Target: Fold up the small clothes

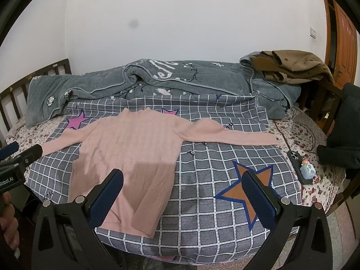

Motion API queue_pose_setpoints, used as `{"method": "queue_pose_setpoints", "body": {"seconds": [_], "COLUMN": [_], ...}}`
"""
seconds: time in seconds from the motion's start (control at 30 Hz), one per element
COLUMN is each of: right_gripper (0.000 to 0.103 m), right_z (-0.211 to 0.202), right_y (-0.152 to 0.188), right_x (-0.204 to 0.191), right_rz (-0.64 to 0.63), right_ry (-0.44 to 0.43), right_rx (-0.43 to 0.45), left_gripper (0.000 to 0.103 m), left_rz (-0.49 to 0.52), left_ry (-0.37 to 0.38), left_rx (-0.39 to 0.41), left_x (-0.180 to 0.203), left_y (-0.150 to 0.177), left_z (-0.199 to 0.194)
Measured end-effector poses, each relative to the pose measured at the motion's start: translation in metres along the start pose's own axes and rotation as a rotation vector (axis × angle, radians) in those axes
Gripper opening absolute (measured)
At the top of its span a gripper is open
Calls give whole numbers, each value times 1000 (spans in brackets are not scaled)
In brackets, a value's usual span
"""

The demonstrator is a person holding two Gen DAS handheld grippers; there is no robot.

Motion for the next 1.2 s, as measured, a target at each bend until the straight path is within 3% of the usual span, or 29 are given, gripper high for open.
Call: {"method": "queue_pose_setpoints", "body": {"seconds": [0.33,0.67,0.87,1.07,1.2], "right_gripper": [103,103,103,103,103], "right_z": [-3,6,30,62,88], "right_y": [2,6,6,8,6], "right_x": [-1,-14,-26,-31,-32], "right_rz": [4,-19,-22,-22,-5], "right_ry": [-22,-39,-53,-40,-37], "right_rx": [-4,-3,-8,-3,6], "left_gripper": [103,103,103,102,99], "left_rz": [4,-53,-108,-207,-273], "left_ry": [-15,10,-12,-18,-68], "left_rx": [5,27,1,-75,-116], "left_x": [-9,-37,-67,-117,-159], "left_y": [-1,5,19,60,95], "left_z": [-3,9,47,108,144]}}
Point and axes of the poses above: each gripper's, at about its wrist camera, not at the fingertips, and z roughly the way its jaws point, x to its right, y to its underside, the point moved 4 cm from there along z, roughly the way its jaws point, and after that the axes turned 13 degrees about z, right-handed, at the moved point
